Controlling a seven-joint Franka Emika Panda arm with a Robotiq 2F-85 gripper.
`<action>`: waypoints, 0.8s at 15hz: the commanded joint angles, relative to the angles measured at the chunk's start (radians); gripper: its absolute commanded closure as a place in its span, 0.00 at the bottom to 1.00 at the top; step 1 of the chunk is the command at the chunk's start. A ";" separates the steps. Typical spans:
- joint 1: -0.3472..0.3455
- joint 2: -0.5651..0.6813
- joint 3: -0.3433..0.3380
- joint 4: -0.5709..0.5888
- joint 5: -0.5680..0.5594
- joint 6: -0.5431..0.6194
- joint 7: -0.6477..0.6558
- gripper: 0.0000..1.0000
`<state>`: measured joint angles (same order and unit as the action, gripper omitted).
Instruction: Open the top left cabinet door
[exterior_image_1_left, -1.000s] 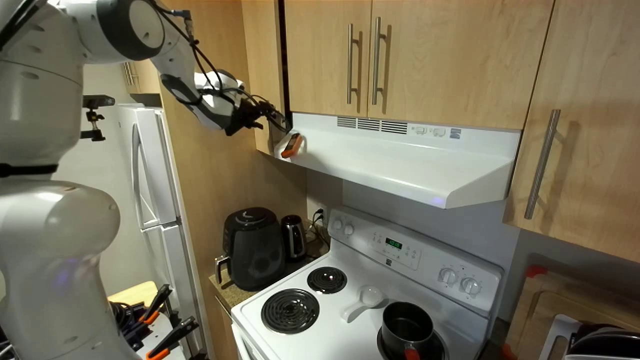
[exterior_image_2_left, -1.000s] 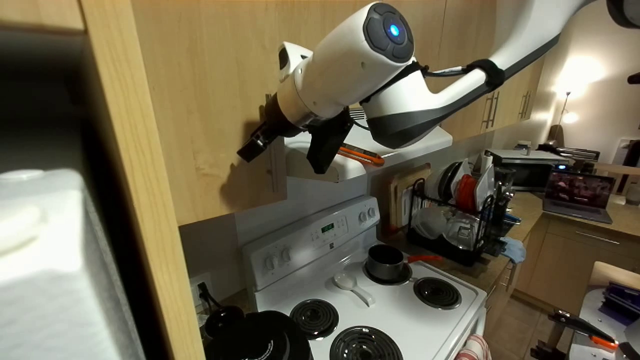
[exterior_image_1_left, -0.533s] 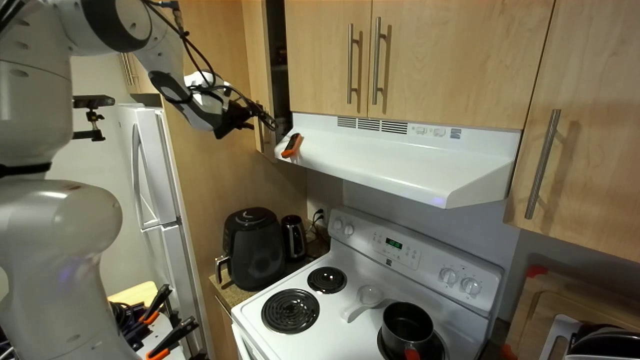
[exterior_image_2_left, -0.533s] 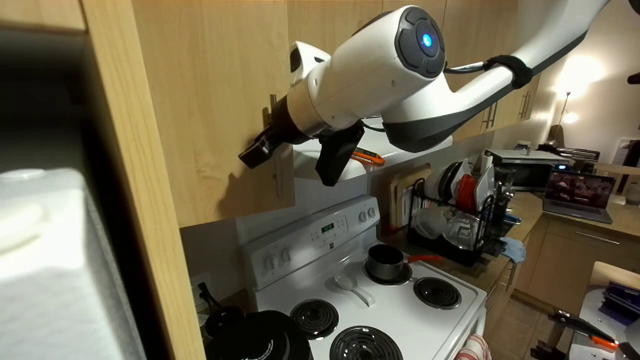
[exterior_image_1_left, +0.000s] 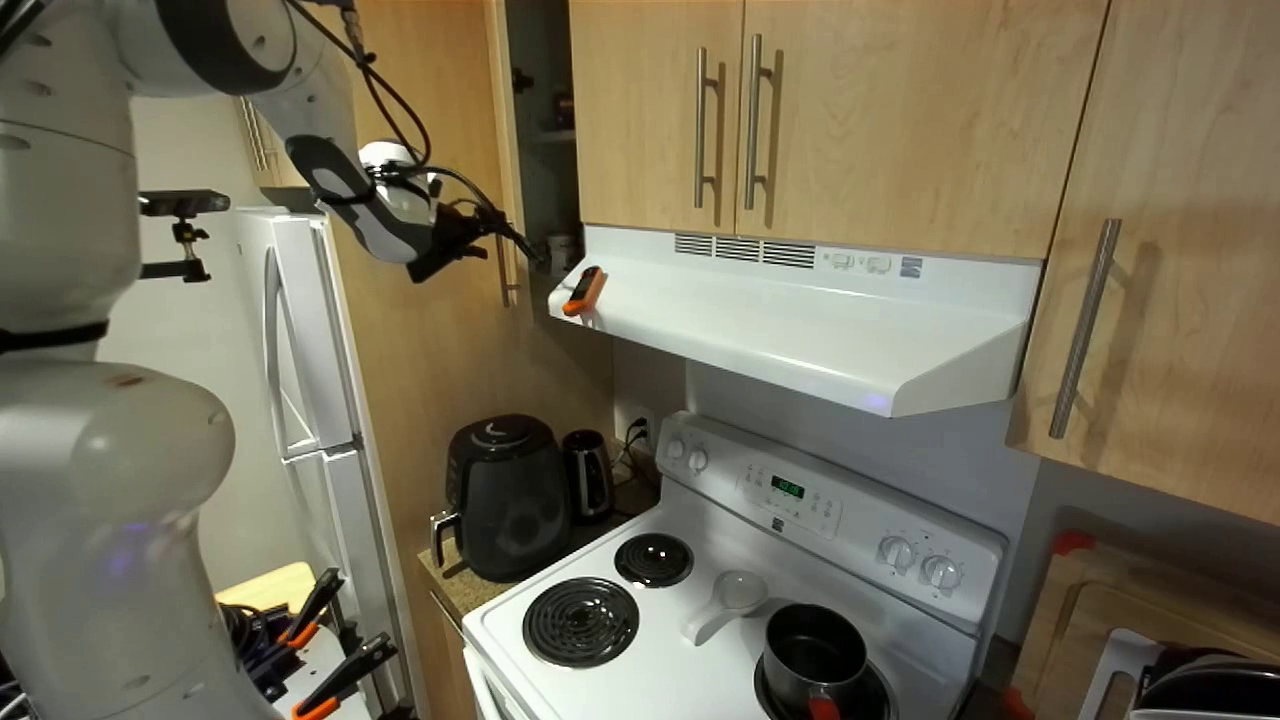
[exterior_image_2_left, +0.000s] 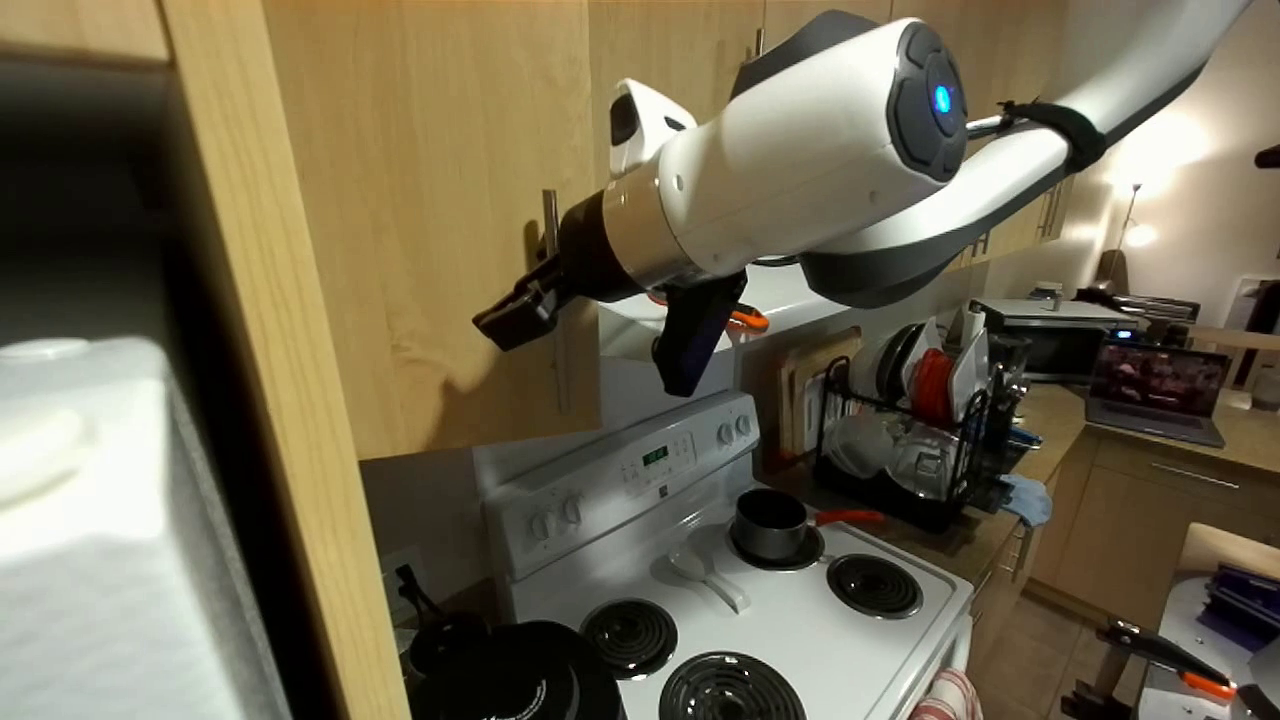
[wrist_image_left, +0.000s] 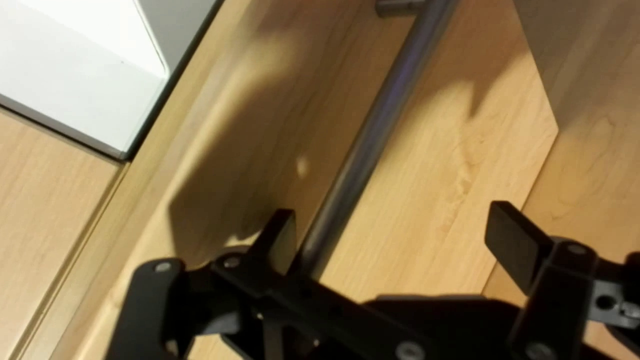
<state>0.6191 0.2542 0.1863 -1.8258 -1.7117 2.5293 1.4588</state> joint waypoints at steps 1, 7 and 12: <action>-0.035 -0.017 0.112 0.004 -0.101 0.057 0.065 0.00; -0.073 -0.013 0.202 0.000 -0.155 0.084 0.130 0.00; -0.065 -0.017 0.259 -0.003 -0.149 0.078 0.120 0.00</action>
<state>0.5503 0.2083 0.3934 -1.8895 -1.8031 2.5344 1.5986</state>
